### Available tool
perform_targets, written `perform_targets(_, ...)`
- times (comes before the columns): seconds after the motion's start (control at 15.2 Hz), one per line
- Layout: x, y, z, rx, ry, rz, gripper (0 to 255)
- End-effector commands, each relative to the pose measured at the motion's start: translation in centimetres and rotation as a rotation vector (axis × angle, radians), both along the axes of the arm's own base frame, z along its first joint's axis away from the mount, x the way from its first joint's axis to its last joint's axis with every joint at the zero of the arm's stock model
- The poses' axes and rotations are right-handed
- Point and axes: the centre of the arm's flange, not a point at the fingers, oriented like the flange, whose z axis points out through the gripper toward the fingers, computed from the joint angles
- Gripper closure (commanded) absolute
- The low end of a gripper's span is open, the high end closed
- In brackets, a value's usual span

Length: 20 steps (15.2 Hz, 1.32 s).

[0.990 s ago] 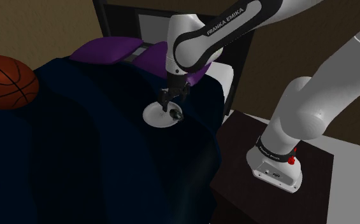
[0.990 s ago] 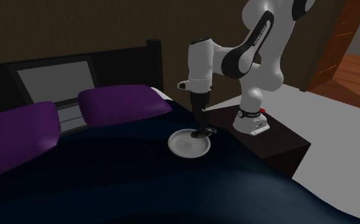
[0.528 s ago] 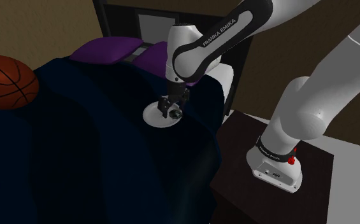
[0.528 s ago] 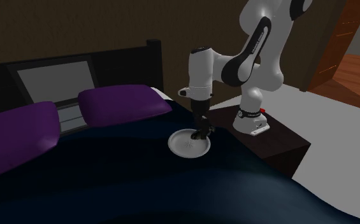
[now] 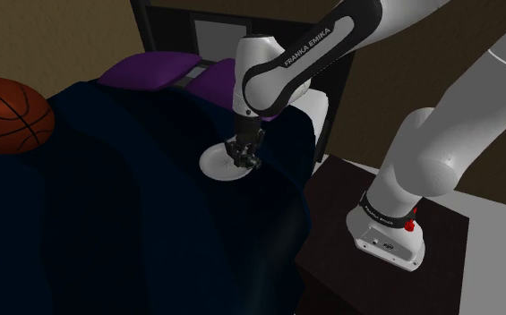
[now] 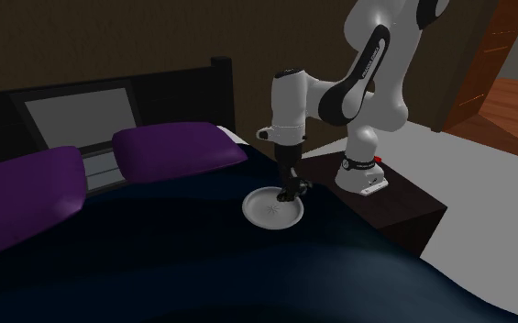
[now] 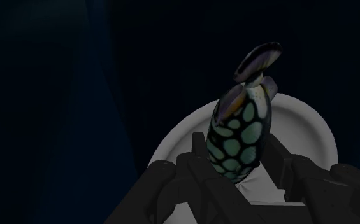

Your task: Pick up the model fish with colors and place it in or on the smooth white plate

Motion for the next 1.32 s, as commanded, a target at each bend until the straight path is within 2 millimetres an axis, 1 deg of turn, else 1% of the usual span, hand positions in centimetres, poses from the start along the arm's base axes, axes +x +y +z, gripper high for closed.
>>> perform_targets(0.0,0.0,0.0,0.0,0.000,0.000,0.000,255)
perform_targets(0.46,0.0,0.0,0.0,0.000,0.000,0.000,255)
perform_targets(1.25,0.0,0.0,6.3,0.000,0.000,0.000,255)
